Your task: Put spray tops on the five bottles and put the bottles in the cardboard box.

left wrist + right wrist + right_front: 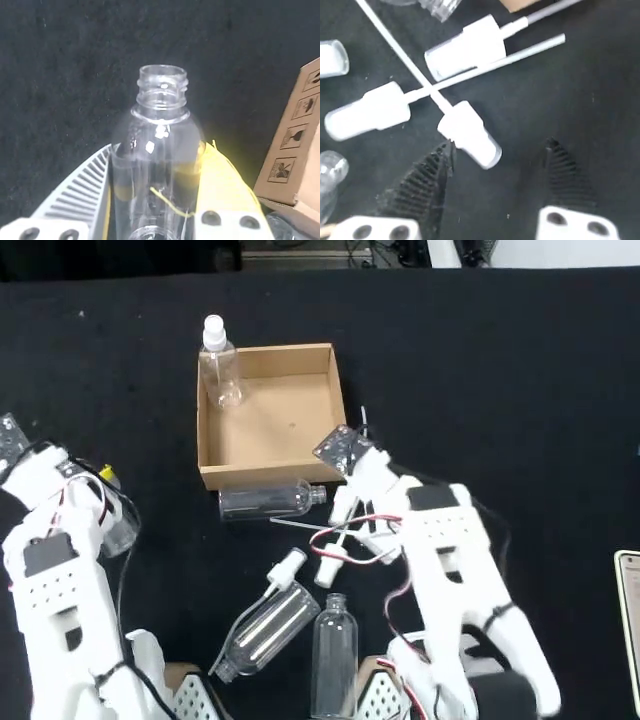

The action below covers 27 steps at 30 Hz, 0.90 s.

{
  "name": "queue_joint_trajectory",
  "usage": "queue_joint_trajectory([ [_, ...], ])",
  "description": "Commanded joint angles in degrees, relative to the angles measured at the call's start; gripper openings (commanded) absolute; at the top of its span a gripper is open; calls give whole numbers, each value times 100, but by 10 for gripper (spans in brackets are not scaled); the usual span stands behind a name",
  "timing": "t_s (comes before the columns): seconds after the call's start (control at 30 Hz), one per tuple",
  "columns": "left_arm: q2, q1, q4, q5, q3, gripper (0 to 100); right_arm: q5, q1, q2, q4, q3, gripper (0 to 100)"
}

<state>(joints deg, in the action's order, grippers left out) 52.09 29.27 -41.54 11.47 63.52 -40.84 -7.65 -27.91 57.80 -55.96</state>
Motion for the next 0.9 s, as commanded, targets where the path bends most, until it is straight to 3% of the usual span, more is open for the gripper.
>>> queue_joint_trajectory([
  [0.0, 607, 4, 141, 62, 84, 29, -440, -114, 541, -492, 22, 289],
  [0.3, 615, 4, 149, 62, 101, 29, -1398, -114, 1341, -703, -13, 256],
  [0.6, 615, 4, 149, 62, 119, 29, -1547, -105, 690, -431, -22, 230],
  [0.77, 615, 4, 149, 62, 119, 29, -2233, -97, 479, -79, -22, 54],
  [0.87, 615, 4, 149, 62, 119, 29, -2444, -88, 251, 677, 180, 12],
])
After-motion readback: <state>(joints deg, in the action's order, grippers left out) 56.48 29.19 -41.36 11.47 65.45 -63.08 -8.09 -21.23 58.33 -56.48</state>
